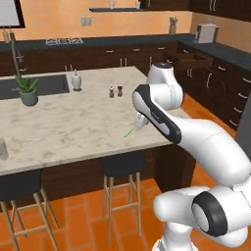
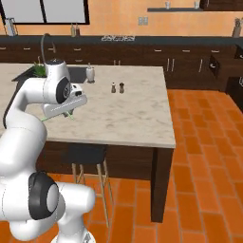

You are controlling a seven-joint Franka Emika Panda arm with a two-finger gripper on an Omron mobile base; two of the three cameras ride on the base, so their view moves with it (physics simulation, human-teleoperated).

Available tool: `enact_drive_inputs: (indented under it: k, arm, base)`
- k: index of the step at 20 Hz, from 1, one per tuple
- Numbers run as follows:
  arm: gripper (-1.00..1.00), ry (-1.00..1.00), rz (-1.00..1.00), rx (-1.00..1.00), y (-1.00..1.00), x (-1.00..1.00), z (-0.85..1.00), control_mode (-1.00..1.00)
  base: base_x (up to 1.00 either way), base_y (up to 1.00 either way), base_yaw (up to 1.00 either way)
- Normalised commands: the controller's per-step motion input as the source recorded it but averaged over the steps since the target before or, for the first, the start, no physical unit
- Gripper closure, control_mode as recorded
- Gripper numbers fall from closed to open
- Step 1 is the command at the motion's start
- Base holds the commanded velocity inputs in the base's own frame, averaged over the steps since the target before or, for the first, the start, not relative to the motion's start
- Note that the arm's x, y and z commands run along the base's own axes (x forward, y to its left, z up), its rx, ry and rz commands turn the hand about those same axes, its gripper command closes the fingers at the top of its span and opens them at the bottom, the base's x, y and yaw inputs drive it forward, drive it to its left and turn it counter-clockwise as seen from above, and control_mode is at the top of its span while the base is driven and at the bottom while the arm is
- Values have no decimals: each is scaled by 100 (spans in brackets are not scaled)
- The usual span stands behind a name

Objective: Take a straw from the drawer in front and place it inside the glass cup on the dining counter.

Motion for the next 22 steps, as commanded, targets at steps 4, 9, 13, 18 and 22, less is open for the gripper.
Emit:
enact_drive_inputs:
  k: [4, 9, 13, 18, 22]
  arm:
    - [100, 0, 0, 0, 0, 0, 0, 100]
    - [100, 0, 0, 0, 0, 0, 0, 100]
    - [100, 0, 0, 0, 0, 0, 0, 100]
    - [100, 0, 0, 0, 0, 0, 0, 100]
    - [100, 0, 0, 0, 0, 0, 0, 100]
  base:
    - [-18, 100, 0]
    - [0, 100, -1]
    - [2, 100, -4]
    - [20, 96, -3]
    - [58, 58, 1]
